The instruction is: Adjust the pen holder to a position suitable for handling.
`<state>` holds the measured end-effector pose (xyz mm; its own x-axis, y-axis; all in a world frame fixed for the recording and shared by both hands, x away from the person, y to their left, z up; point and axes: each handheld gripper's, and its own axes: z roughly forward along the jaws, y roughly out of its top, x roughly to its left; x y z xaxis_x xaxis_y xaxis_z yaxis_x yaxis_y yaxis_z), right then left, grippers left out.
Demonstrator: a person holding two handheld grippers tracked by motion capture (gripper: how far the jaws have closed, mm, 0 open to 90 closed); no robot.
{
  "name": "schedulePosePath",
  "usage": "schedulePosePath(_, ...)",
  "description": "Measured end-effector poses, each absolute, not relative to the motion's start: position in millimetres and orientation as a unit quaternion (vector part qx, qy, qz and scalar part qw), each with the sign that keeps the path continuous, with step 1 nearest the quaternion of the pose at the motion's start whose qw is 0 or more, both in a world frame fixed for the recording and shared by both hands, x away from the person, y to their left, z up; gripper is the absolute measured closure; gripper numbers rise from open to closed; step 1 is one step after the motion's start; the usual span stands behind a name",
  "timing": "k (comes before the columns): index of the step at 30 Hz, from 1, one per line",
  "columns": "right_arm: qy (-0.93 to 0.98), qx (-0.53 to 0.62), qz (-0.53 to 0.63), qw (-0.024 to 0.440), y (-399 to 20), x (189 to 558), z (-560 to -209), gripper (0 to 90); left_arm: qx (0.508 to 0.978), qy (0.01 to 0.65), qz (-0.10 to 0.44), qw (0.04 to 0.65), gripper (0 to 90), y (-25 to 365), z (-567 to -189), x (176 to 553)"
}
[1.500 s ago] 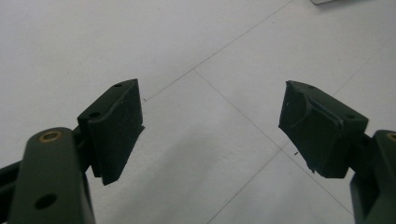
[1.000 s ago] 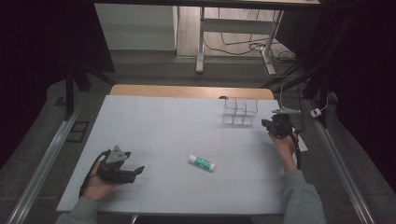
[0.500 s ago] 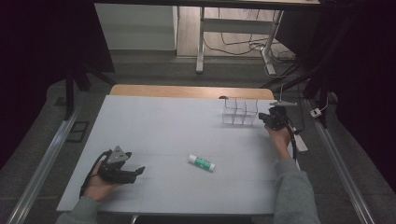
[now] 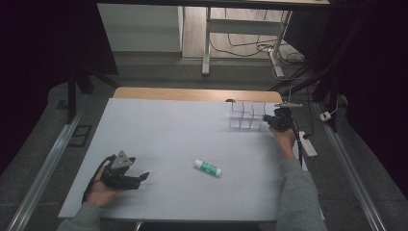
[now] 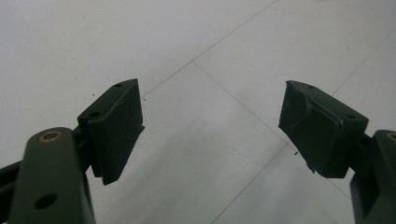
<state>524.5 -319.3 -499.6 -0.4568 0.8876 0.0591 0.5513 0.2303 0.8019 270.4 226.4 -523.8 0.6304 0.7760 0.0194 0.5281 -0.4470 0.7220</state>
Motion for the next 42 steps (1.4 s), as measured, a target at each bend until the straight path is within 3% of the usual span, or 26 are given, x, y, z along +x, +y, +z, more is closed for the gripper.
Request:
schedulePosePath(13,0.763,0.457,0.404,0.215,-321,528,-500,89.4,0.834,0.393,0.178,0.345,21.5,227,-525,271)
schedulePosePath(42,0.781,0.421,0.417,0.196,-268,524,-501,89.3,0.833,0.392,0.176,0.348,21.6,227,-524,272)
